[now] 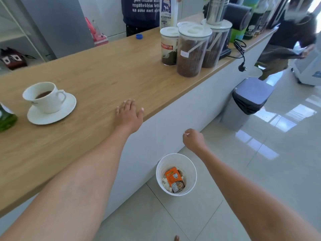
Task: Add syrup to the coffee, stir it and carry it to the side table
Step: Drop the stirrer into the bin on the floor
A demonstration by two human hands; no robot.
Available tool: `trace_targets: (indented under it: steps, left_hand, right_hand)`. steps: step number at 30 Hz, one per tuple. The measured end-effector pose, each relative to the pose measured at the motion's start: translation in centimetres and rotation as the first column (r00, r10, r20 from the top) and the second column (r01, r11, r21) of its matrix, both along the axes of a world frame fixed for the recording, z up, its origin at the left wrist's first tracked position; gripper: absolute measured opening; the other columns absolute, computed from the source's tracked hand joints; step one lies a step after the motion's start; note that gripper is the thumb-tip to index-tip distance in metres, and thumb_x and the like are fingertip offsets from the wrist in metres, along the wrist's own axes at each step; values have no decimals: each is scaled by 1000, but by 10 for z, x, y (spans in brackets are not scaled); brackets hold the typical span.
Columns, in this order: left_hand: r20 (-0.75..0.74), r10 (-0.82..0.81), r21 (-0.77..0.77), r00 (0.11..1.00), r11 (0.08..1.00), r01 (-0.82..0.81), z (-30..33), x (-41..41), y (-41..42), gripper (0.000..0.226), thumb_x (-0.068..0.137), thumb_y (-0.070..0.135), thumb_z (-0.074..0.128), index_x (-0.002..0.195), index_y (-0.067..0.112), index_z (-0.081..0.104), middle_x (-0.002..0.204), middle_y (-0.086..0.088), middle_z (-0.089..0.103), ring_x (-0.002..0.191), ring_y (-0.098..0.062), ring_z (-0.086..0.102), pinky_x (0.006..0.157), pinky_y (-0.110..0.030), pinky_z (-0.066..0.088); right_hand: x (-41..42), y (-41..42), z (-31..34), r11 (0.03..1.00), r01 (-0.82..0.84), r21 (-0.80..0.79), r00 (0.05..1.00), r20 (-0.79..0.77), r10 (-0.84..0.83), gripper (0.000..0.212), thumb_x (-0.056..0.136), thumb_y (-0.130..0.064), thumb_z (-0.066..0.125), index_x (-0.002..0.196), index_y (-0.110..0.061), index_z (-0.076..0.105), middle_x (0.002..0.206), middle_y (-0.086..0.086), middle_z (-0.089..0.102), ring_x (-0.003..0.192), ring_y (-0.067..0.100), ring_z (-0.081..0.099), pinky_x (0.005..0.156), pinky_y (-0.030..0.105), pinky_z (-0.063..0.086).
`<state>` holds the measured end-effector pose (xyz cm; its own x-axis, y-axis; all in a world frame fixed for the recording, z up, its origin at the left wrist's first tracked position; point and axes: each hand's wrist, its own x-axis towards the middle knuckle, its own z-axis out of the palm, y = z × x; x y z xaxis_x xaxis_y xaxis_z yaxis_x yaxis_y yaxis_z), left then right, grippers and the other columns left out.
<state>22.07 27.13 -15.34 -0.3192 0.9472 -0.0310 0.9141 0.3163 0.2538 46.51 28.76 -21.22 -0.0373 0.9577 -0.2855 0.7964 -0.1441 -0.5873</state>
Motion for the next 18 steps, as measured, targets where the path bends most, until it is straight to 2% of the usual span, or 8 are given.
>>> trace_targets:
  steps: [1, 3, 8, 11, 13, 15, 18]
  left_hand:
    - [21, 8, -20, 1000, 1000, -8, 4, -1, -2, 62, 98, 45, 23, 150, 12, 17, 160, -6, 10, 147, -22, 4, 118, -43, -1]
    - [58, 31, -42, 998, 999, -29, 8, -1, -10, 62, 98, 44, 26, 150, 13, 16, 161, -6, 9, 147, -22, 3, 118, -43, 0]
    - [57, 101, 15, 993, 995, -102, 28, -13, -36, 58, 98, 39, 29, 149, 12, 22, 159, -7, 15, 147, -24, 9, 119, -44, 7]
    - [30, 167, 25, 986, 986, -167, 40, -31, -53, 56, 98, 39, 30, 146, 10, 29, 156, -10, 24, 144, -25, 18, 117, -43, 16]
    - [20, 241, 67, 970, 968, -242, 48, -53, -73, 51, 98, 38, 31, 139, 9, 40, 148, -12, 36, 137, -29, 31, 111, -41, 27]
    - [43, 315, 112, 948, 941, -318, 53, -76, -89, 45, 97, 38, 33, 123, 7, 53, 132, -13, 47, 122, -32, 45, 98, -40, 39]
    - [97, 445, 161, 890, 876, -455, 58, -115, -117, 43, 96, 39, 34, 106, 6, 59, 117, -12, 48, 105, -30, 53, 82, -39, 47]
  right_hand:
    - [-3, 3, 10, 999, -37, 23, 999, 7, 37, 40, 92, -26, 41, 127, -13, 55, 124, 9, 64, 102, 24, 61, 79, 26, 43]
    - [-9, 9, 27, 993, -101, 68, 995, 30, 99, 40, 92, -27, 41, 127, -13, 54, 123, 8, 64, 110, 26, 58, 81, 27, 42]
    - [-41, 21, 74, 942, -251, 221, 967, 24, 252, 38, 93, -25, 41, 125, -11, 55, 116, 9, 65, 107, 26, 58, 85, 34, 50]
    - [-73, 25, 96, 895, -347, 281, 937, 63, 343, 36, 92, -23, 41, 122, -9, 56, 116, 13, 65, 107, 30, 58, 85, 35, 49]
    - [-106, 23, 108, 870, -413, 267, 908, 52, 415, 38, 93, -24, 41, 126, -12, 54, 120, 13, 64, 111, 31, 57, 87, 36, 48]
    - [-138, 22, 116, 851, -451, 269, 887, 32, 460, 38, 93, -26, 42, 127, -14, 54, 121, 12, 64, 112, 31, 57, 88, 35, 47]
    - [-190, 17, 124, 792, -531, 302, 831, 4, 556, 36, 93, -24, 45, 125, -11, 56, 120, 14, 65, 112, 31, 57, 89, 34, 46]
